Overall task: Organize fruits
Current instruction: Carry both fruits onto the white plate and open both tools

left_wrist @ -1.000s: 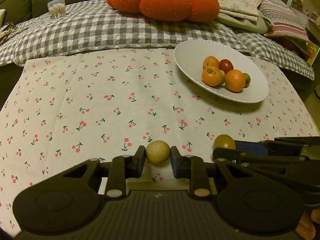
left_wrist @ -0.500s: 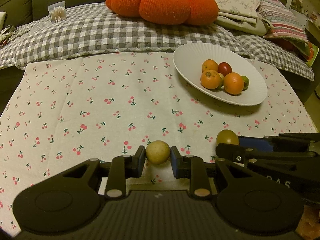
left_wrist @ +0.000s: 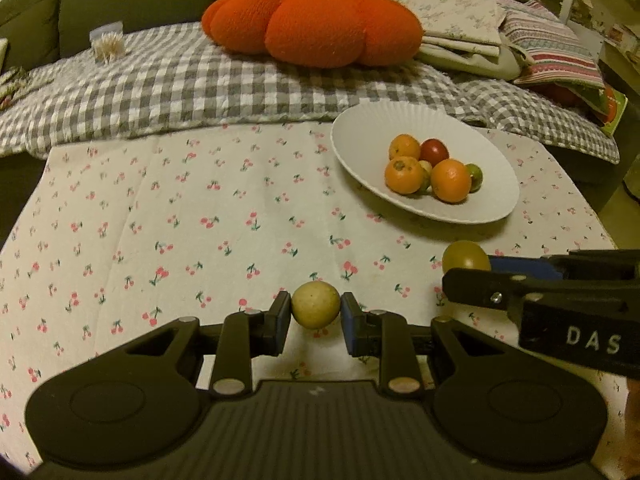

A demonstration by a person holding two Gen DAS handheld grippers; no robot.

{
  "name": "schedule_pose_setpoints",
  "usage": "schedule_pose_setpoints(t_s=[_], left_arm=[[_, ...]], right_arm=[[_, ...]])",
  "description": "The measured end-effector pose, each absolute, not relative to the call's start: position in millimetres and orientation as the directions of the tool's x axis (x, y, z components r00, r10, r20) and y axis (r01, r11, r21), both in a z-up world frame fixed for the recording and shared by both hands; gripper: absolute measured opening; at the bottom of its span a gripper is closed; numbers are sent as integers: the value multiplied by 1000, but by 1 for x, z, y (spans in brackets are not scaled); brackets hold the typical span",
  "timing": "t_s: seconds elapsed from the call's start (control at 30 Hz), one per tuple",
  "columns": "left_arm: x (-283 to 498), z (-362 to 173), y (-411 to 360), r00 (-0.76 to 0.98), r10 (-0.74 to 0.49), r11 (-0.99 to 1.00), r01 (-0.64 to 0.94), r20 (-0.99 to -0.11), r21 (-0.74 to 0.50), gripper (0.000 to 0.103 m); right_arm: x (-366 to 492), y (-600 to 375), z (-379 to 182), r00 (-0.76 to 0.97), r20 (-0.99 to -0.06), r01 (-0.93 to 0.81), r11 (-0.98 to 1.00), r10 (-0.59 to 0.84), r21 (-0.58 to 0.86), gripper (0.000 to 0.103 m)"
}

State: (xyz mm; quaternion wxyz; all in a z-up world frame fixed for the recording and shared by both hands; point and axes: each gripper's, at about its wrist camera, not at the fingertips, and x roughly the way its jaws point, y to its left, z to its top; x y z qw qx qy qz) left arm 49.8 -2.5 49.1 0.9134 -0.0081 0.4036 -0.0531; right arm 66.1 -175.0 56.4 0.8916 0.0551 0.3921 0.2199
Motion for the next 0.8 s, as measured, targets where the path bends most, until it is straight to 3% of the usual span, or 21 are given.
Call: schedule_pose_setpoints(t_s=[0.8], left_arm=[[78,71,-28,752,-177,983,171,-635,-72,25]], right_arm=[[78,-225,85,681,-617,-262,918,394,297,24]])
